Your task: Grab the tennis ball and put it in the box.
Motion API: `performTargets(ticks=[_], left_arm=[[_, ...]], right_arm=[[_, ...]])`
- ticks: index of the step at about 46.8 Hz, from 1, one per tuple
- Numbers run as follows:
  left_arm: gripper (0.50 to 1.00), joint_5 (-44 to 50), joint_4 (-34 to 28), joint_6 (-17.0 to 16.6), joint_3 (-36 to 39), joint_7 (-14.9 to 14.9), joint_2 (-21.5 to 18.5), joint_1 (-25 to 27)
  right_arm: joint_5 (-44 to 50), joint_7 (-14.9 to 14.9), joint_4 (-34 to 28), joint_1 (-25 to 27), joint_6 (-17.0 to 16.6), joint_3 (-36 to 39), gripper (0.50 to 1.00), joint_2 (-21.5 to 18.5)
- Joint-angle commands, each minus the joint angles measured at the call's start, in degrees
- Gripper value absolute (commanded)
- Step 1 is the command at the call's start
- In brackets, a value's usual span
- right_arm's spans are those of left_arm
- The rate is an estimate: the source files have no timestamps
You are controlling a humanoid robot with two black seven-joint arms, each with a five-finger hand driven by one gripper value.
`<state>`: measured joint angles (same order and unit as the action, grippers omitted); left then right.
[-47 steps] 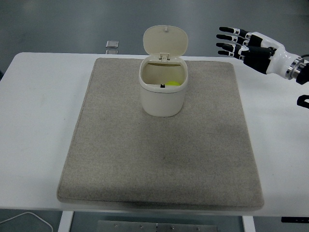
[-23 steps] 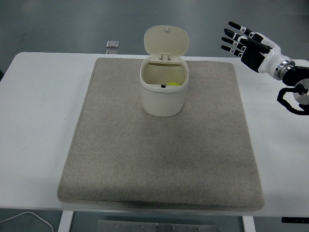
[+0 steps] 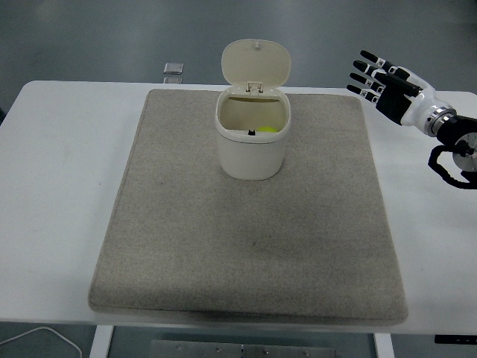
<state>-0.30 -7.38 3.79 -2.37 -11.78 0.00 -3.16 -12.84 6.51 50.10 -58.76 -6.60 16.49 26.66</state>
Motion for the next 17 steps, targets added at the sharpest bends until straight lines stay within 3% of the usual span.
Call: performTargets(ticks=[1,17], left_arm=[[0.992,-0.1,0.0,0.0,0.0,0.0,0.0,0.0],[0.992,0.0,0.0,0.1,0.0,0.0,0.0,0.0]], right_arm=[[1.6,0.1,0.0,0.1,-0.2,0.0,0.93,-0.4],[3.3,0.1,-0.1,0.1,0.0,0.3,0.93,-0.5]])
